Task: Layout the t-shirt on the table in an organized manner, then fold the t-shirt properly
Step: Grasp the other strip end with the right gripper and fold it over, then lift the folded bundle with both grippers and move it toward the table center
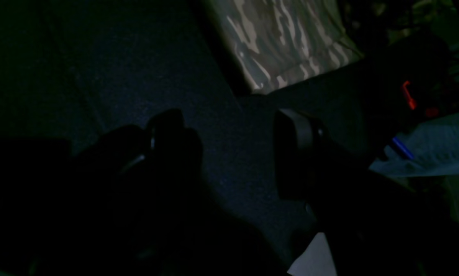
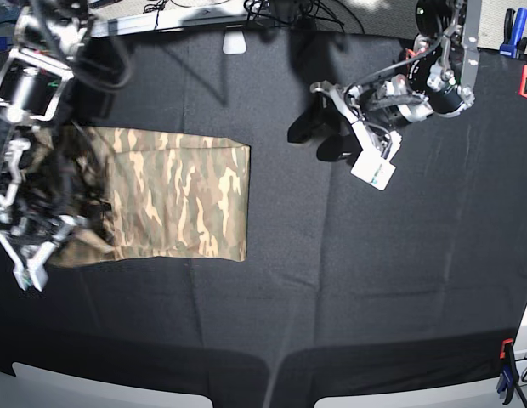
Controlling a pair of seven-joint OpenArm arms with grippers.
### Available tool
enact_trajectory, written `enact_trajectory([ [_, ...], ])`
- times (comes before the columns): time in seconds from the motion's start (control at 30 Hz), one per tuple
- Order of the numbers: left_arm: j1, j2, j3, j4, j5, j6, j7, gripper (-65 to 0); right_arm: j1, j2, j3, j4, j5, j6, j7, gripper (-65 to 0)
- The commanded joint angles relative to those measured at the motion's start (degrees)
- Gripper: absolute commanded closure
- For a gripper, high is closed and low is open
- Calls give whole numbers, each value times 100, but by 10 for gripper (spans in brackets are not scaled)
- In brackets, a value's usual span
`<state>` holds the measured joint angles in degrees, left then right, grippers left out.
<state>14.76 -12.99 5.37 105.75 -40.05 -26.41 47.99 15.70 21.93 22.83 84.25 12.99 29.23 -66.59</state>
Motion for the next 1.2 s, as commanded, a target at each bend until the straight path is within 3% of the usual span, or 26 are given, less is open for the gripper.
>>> enact_trajectory([
  [0.0,-48,-7,0,105,-96,-63,-136,-348,140,4,13,205,61,-81,116,0],
  [0.1,-48,-7,0,105,-96,-63,-133,-348,142,-326,13,487,13,-219,116,0],
  [0.3,-48,-9,0,105,-96,-63,-118,-348,142,-1180,2,726,-654,-557,116,0],
  [0.5,-46,-11,0,105,-96,-66,63,-348,144,-2120,-46,726,-1106,-588,330,0],
  [0.8,-48,-55,-2,105,-96,-63,168,-348,144,-3047,-870,726,-1875,-748,590,0],
  [0.9,-48,-55,0,105,-94,-66,170,-348,144,-3093,-1163,726,-2199,-789,638,0],
  [1.07,-48,-55,-2,105,-94,-66,170,-348,142,-3093,-1558,726,-2225,-826,577,0],
  [1.1,-48,-55,-2,105,-94,-66,170,-348,142,-3093,-1600,726,-2221,-826,525,-19],
  [1.17,-48,-55,0,105,-94,-66,170,-348,142,-3093,-1676,726,-2221,-826,466,-142],
])
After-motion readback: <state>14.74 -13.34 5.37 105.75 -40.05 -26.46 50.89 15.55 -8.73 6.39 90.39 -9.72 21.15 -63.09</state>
